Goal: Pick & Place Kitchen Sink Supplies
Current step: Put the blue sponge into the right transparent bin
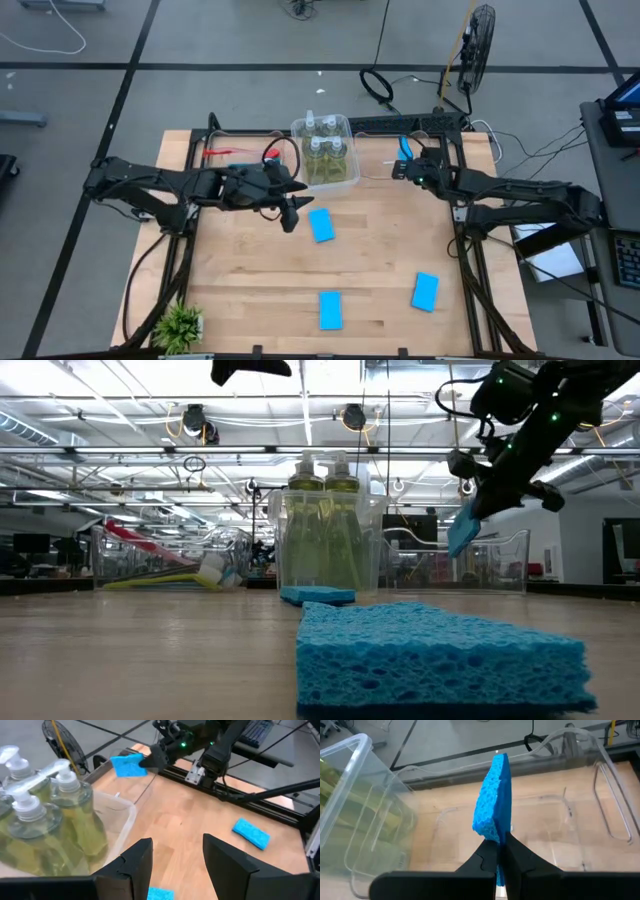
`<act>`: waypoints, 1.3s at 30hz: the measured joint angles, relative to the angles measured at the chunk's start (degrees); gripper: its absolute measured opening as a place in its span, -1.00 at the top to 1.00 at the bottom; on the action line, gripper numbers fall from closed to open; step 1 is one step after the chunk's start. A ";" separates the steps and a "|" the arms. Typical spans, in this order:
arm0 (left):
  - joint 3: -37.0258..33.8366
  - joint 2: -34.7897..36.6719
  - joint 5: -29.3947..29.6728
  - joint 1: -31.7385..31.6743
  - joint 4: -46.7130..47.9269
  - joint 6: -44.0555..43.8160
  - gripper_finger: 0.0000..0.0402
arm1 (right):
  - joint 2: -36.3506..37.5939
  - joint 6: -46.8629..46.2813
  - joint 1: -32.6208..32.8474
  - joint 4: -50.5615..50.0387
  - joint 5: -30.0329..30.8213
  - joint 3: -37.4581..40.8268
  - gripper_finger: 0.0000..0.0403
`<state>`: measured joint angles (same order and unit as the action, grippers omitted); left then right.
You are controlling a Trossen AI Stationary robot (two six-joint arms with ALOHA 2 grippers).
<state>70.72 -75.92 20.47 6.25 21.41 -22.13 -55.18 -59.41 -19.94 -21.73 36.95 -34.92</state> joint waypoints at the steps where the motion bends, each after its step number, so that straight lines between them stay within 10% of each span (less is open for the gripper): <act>1: 0.00 0.00 -0.04 -0.33 0.00 0.21 0.13 | 0.00 -0.02 0.00 0.61 -0.02 0.49 1.00; 28: 0.00 0.00 -5.59 -3.98 -0.12 3.81 0.13 | 0.00 -4.60 0.00 2.24 -1.38 1.62 0.91; 39: 0.00 0.00 -5.60 -3.98 -0.15 4.13 0.13 | 0.00 -4.44 0.00 2.24 -1.31 1.62 0.57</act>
<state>70.72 -75.92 14.87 2.26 21.26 -18.00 -55.18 -63.86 -19.94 -19.49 35.64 -33.30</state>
